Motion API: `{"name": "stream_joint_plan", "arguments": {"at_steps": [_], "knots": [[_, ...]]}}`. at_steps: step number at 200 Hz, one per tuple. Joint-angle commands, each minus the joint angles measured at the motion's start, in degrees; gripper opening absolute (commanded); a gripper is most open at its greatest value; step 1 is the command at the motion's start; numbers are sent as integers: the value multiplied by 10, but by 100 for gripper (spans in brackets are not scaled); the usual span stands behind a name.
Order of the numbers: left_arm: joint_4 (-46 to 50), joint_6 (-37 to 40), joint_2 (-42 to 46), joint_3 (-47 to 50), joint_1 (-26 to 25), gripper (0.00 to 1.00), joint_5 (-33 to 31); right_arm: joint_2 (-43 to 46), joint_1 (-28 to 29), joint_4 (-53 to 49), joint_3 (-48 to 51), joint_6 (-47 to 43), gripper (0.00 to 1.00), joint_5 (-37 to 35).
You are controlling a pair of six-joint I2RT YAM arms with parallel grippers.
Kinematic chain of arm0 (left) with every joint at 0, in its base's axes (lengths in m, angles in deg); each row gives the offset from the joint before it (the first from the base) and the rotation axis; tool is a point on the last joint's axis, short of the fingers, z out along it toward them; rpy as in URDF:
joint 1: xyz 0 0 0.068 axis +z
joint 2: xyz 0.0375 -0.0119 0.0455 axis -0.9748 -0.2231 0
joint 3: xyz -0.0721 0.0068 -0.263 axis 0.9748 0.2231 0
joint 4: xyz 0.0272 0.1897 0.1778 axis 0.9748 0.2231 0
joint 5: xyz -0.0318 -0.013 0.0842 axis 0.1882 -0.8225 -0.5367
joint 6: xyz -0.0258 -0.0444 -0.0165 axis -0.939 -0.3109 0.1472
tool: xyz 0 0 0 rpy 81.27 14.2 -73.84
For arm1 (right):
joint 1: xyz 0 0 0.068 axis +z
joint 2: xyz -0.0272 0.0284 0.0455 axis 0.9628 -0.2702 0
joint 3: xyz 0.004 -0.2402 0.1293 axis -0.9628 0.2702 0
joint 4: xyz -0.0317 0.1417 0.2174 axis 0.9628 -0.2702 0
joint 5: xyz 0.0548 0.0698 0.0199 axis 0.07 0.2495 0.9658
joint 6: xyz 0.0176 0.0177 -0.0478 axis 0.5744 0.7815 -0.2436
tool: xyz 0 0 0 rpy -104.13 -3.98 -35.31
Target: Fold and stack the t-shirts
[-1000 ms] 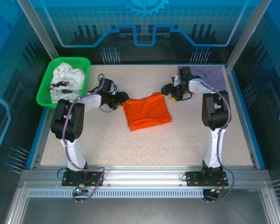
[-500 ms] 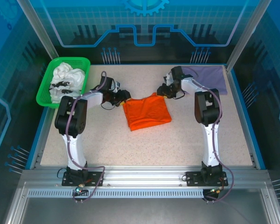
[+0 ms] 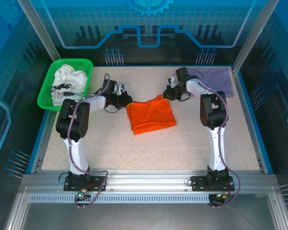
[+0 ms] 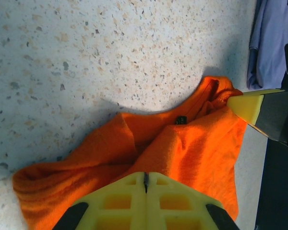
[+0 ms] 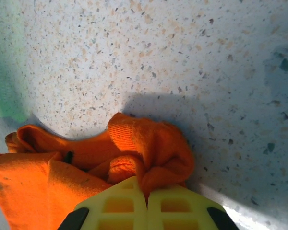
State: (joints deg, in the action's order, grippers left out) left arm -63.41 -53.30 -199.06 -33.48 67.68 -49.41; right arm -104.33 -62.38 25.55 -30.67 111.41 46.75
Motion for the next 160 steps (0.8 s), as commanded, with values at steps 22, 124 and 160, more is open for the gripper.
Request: {"name": "stream_joint_plan", "arguments": {"at_steps": [22,124,160], "knots": [[-90,-29,93,70,0,0,-5,55,3,-55,-16,23,6,26],[-113,-76,85,105,27,0,-32,-28,15,-128,-152,74,3,0],[-123,-109,71,131,42,0,-68,-106,10,-130,-229,125,35,13]]}}
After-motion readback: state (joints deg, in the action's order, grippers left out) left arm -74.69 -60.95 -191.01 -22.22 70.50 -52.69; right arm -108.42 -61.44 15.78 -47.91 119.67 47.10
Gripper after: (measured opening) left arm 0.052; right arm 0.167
